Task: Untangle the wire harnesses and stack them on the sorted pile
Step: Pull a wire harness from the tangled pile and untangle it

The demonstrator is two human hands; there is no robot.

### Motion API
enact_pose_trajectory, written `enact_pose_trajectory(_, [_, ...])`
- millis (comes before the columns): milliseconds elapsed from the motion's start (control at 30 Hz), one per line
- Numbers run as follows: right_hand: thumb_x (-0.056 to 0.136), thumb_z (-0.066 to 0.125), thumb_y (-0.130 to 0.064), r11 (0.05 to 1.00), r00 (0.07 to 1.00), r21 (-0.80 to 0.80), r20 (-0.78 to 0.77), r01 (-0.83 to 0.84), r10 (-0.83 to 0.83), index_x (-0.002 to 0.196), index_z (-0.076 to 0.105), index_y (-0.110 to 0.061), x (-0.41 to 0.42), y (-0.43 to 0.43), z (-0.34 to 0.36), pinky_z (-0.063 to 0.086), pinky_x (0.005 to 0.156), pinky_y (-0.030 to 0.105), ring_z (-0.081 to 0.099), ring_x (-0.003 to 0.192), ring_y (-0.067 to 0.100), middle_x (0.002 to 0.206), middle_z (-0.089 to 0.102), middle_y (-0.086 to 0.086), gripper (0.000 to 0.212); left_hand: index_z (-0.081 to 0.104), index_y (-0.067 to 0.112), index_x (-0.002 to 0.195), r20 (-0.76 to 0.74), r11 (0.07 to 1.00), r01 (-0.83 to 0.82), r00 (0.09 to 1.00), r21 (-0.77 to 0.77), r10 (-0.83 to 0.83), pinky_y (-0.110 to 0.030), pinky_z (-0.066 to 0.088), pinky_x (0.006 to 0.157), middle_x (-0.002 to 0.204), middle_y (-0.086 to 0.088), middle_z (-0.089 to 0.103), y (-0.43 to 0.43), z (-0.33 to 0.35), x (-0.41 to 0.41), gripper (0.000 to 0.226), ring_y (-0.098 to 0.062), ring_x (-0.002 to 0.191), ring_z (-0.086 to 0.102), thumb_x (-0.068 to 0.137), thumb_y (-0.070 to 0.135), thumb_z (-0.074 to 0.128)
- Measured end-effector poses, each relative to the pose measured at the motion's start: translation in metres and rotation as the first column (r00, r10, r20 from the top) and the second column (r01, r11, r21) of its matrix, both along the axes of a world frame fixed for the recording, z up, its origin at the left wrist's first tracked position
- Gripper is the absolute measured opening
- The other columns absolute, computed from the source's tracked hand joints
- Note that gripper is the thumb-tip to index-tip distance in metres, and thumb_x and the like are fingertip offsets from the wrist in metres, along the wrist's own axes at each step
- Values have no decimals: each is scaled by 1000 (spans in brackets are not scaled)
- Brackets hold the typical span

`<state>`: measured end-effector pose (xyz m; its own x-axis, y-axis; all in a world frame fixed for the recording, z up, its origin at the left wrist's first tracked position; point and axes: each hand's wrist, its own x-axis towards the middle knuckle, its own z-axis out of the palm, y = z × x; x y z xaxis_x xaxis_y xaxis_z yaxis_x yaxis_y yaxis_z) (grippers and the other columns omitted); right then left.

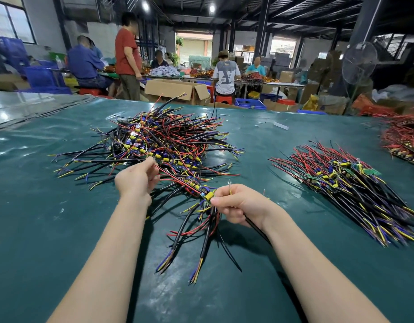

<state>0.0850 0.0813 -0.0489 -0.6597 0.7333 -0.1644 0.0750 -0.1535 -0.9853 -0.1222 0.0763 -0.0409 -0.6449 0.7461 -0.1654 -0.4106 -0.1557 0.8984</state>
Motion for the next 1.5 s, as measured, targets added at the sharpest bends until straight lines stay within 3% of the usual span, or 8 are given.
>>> enact_pose_trajectory(100, [91,46,1,998,1000,-54,-16,19,-20,48,60,-17,2,1,-3,20,28,8,27,27,-2,43,46,-5,48,57,10,67,264,986,162,951,26,-163,-11,46,40,40,6,58,-2,0,-5,27,-2,40,56,93,18,53])
enact_pose_trajectory(333, [95,40,-8,914,930,-334,-203,229,-308,80,53,-3,12,10,-7,22,26,8,37,30,1,50,55,1,20,57,13,68,263,998,22,964,52,-35,-12,47,40,40,8,59,0,3,-15,21,-1,39,58,87,20,63])
enact_pose_trajectory(667, [96,48,-17,993,976,30,188,110,-114,69,53,-9,3,4,-7,17,29,10,25,29,-1,42,43,-7,28,56,13,60,170,977,-201,968,75,186,-11,43,41,59,3,59,1,10,-9,26,-1,44,52,84,14,65])
enact_pose_trajectory(800, [98,40,-17,992,990,-49,82,117,-113,71,48,-10,8,4,-8,16,27,9,23,29,-2,41,41,-8,30,59,6,84,242,974,96,959,204,-145,-18,52,56,78,-3,61,-2,10,5,38,-7,66,57,94,41,48])
enact_pose_trajectory(900, [99,38,-16,963,972,-172,-67,210,-224,71,46,-9,9,6,-9,16,25,9,24,26,-2,41,40,-7,30,51,5,106,32,892,445,893,74,-448,-27,49,80,97,-8,56,-1,5,30,38,-18,92,53,92,40,49])
enact_pose_trajectory(1033, [99,36,-19,929,944,-276,-149,246,-294,71,46,-10,4,7,-4,15,24,8,25,23,0,38,40,-7,30,59,7,79,-295,713,697,668,-71,-683,-15,50,56,68,-3,55,-4,0,64,10,-9,60,53,89,6,56])
enact_pose_trajectory(1333, [98,40,-13,972,975,-120,-69,203,-212,71,49,-8,-5,3,1,16,25,9,24,25,-1,38,41,-7,29,52,0,61,-513,879,467,734,-92,-444,-19,53,48,55,-9,49,-2,-1,73,26,-14,44,53,84,4,64])
enact_pose_trajectory(1500, [97,42,-13,987,981,-60,-110,151,-157,78,57,-8,-3,4,-1,21,28,9,29,30,-1,43,46,-7,25,55,0,65,-362,887,460,820,-45,-443,-15,50,46,58,-7,48,-2,1,65,22,-9,41,55,83,6,66])
